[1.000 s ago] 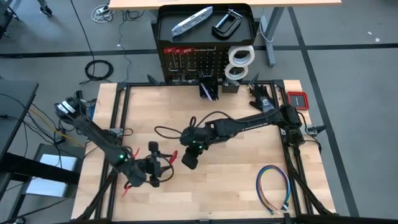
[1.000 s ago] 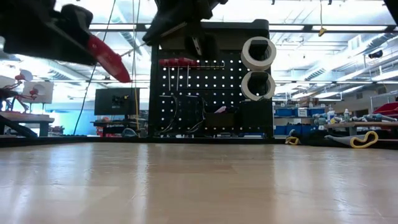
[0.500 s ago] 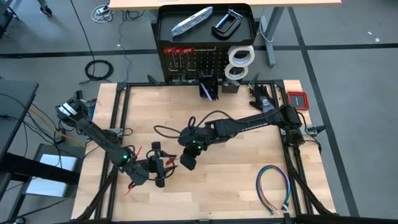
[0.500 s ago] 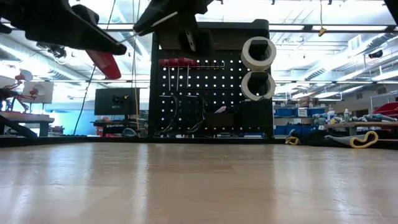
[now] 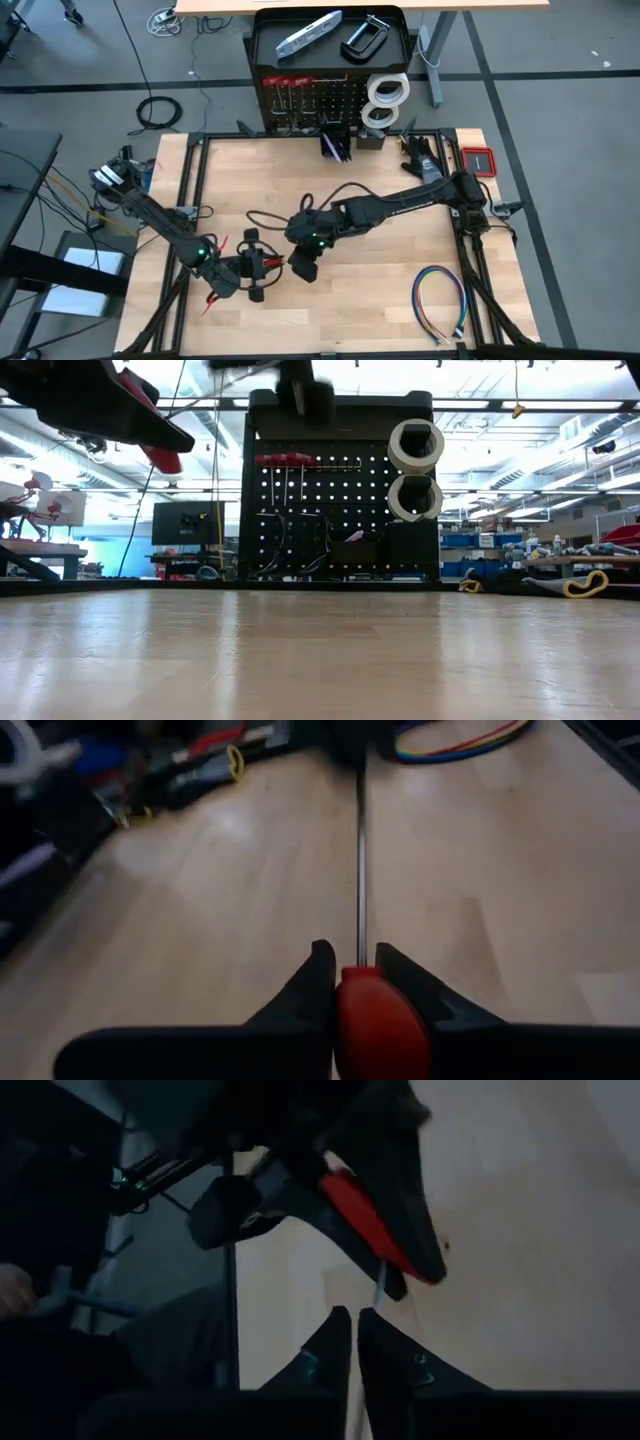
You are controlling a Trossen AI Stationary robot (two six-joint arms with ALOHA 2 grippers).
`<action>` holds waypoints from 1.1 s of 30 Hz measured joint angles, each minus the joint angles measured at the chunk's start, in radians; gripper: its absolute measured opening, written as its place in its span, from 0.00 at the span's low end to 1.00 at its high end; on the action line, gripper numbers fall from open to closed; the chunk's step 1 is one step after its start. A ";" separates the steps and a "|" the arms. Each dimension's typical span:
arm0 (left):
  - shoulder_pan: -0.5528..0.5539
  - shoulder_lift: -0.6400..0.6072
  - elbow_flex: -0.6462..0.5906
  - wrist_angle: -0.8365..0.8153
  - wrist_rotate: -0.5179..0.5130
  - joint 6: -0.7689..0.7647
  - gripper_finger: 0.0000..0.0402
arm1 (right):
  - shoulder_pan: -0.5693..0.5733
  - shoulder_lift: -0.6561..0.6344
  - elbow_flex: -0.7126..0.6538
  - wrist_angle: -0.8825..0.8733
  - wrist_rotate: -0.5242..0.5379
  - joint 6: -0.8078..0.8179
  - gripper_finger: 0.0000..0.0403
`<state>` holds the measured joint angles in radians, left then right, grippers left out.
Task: Hang tools onto peg board
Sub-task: Hang the red allen wrench on the peg board
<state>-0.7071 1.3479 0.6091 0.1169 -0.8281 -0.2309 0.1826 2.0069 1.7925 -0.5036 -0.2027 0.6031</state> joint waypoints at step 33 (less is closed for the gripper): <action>0.014 0.064 0.043 -0.131 0.274 -0.737 0.14 | 0.333 0.263 0.068 -0.049 1.207 -0.975 0.35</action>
<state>-0.6926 1.4117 0.6518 -0.0138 -0.5544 -0.9676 0.5153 2.2701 1.8606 -0.5526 1.0046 -0.3719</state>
